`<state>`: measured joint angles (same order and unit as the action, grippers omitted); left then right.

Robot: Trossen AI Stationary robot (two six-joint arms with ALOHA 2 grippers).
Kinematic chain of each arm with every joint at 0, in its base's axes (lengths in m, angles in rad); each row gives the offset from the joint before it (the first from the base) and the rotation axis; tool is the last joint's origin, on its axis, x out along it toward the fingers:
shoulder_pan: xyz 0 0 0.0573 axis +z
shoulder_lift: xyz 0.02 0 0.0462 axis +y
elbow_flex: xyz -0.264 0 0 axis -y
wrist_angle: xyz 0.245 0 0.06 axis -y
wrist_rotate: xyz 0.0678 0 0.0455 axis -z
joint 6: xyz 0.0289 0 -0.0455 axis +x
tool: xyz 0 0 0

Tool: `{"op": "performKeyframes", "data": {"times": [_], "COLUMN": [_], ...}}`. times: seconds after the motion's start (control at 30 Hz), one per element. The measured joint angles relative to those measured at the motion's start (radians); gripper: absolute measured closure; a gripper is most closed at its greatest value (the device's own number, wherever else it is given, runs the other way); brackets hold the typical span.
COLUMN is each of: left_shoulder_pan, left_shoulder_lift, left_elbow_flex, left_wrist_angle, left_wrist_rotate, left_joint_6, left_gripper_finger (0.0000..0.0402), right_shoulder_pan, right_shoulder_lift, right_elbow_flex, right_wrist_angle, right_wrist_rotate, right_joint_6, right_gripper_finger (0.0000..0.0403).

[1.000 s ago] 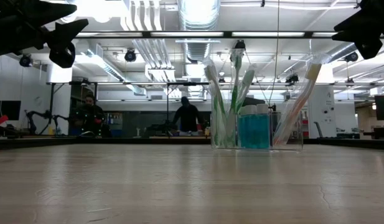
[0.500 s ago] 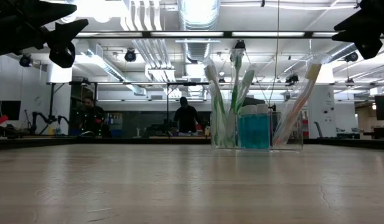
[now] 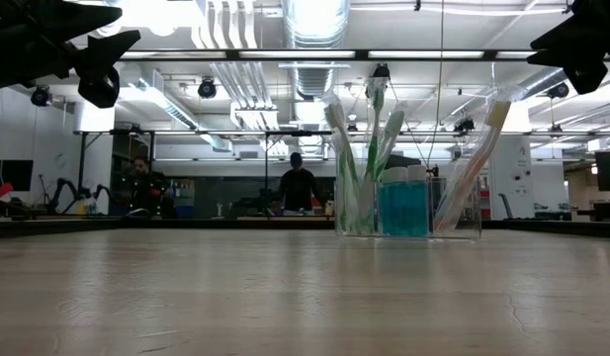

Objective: Pick & Place toothbrushing station
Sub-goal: Return to Home Position

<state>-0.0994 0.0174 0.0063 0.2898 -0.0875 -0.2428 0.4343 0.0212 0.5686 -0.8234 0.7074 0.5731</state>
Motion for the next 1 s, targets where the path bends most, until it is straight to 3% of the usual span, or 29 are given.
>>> {"op": "performKeyframes", "data": {"times": [1.0], "left_shoulder_pan": [0.0], "left_shoulder_lift": [0.0], "left_elbow_flex": [0.0], "left_wrist_angle": [0.0], "left_wrist_rotate": [0.0], "left_joint_6": [0.0], "left_gripper_finger": [0.0245], "right_shoulder_pan": [0.0], "right_shoulder_lift": [0.0], "right_elbow_flex": [0.0], "right_wrist_angle": [0.0], "right_wrist_rotate": [0.0], "right_joint_6": [0.0], "right_gripper_finger": [0.0284]}}
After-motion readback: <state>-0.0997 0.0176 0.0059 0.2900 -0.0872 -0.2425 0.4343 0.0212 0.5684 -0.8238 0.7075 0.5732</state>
